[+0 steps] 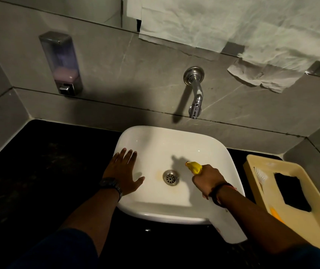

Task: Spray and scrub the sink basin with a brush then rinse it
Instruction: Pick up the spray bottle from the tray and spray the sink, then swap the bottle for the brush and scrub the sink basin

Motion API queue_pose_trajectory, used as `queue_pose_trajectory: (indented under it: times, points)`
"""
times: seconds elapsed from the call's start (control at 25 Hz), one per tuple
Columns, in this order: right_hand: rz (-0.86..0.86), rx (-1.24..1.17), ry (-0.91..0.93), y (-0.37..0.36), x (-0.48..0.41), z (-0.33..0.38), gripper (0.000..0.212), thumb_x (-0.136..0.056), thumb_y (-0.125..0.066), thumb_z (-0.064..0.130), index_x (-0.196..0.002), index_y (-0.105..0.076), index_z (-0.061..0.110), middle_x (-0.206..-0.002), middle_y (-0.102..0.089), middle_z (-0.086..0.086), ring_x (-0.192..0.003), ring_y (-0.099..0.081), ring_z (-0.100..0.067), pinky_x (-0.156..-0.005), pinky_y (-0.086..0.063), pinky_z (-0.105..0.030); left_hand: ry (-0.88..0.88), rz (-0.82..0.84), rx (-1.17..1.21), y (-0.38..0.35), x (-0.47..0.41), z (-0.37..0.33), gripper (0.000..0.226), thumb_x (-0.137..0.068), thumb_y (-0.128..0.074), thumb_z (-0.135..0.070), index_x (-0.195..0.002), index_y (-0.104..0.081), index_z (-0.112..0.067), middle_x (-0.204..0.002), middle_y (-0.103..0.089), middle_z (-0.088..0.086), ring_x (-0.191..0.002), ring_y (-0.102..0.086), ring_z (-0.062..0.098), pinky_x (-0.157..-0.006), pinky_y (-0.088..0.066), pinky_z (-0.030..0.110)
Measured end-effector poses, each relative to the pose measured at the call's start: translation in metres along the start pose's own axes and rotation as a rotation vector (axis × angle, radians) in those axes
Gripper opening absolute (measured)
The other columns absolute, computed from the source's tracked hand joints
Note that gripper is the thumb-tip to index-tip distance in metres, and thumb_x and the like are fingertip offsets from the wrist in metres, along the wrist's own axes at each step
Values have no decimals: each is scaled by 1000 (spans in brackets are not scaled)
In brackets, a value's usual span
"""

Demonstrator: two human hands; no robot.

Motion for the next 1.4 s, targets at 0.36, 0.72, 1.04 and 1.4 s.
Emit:
queue_pose_trajectory:
  times: [0.36,0.72,1.04,1.4]
  points:
    - [-63,-152,42,28,-7,-34,24,-69,-49,12,-84,-67,7,-68,-68,-21,-32,-56,-28,-40,-48,-30,-35,92,-11,1,-9,-15,89,-78,-37,-70,-145,-14,-17,-158,-15,8,-146,-4,27,-119,-7,43]
    - [-862,-743,219,166,-10,-196,35,-83,-51,-7,-100,-70,17,-74,-63,-11,-48,-56,-8,-45,-49,-19,-439,-65,440,8,-63,-298,55,-76,-53,-62,-112,-57,-20,-113,-60,5,-104,-54,28,-86,-49,40]
    - [-1197,-788,-29,175,-54,-396,24,-92,-61,19,-115,-61,13,-100,-61,-6,-94,-62,-29,-85,-50,-21,-575,55,380,-77,-79,-464,76,-75,-55,-61,-135,-39,-17,-145,-38,10,-135,-32,29,-109,-33,43]
    - [-1132,-801,-127,158,-88,-438,57,-85,-68,31,-133,-44,15,-128,-55,-9,-113,-52,-15,-92,-44,-25,-581,123,181,-134,-96,-498,89,-78,-41,-65,-146,-6,-19,-159,-5,4,-146,5,24,-120,-1,43]
Point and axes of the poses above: each hand's wrist, its own x-axis away from the middle knuckle, its own y-axis out of the back of the hand, z = x × y, the point moved 1 cm from there along -x, towards the middle knuckle
